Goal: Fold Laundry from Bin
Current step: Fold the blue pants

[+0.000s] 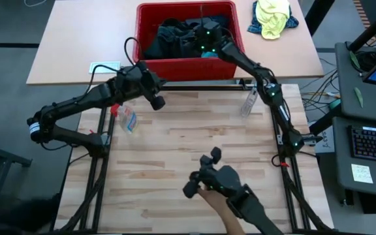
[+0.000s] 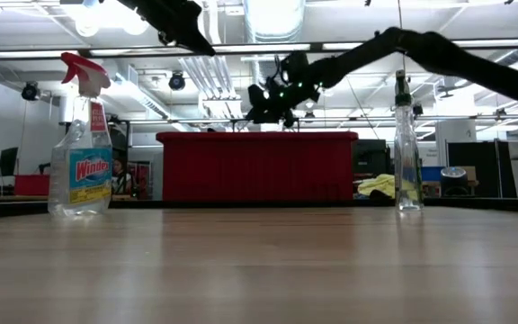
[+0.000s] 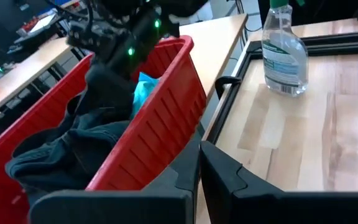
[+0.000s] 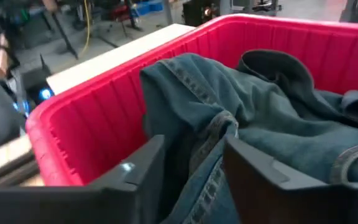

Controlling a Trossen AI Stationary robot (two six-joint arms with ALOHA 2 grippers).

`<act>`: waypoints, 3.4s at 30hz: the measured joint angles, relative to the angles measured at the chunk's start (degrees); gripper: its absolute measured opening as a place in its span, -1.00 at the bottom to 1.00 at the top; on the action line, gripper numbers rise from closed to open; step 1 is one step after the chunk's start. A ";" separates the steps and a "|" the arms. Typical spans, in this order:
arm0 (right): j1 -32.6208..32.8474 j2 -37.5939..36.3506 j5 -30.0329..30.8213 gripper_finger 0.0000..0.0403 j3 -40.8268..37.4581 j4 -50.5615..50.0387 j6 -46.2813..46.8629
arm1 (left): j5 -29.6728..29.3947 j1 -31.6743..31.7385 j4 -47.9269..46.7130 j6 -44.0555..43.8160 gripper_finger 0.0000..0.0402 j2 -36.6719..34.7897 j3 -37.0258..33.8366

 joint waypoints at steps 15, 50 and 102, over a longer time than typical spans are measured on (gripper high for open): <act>1.91 4.01 7.02 0.46 0.07 2.46 -8.89 | 0.09 0.00 -0.23 1.22 -1.00 2.49 -0.21; -2.91 1.86 4.63 -0.96 -0.17 -1.28 -15.25 | 0.08 0.00 -0.77 0.24 -1.00 2.93 -0.21; -10.48 8.61 -4.10 -0.55 0.37 -3.81 -5.59 | 0.50 0.00 1.95 3.90 -1.00 2.93 -0.87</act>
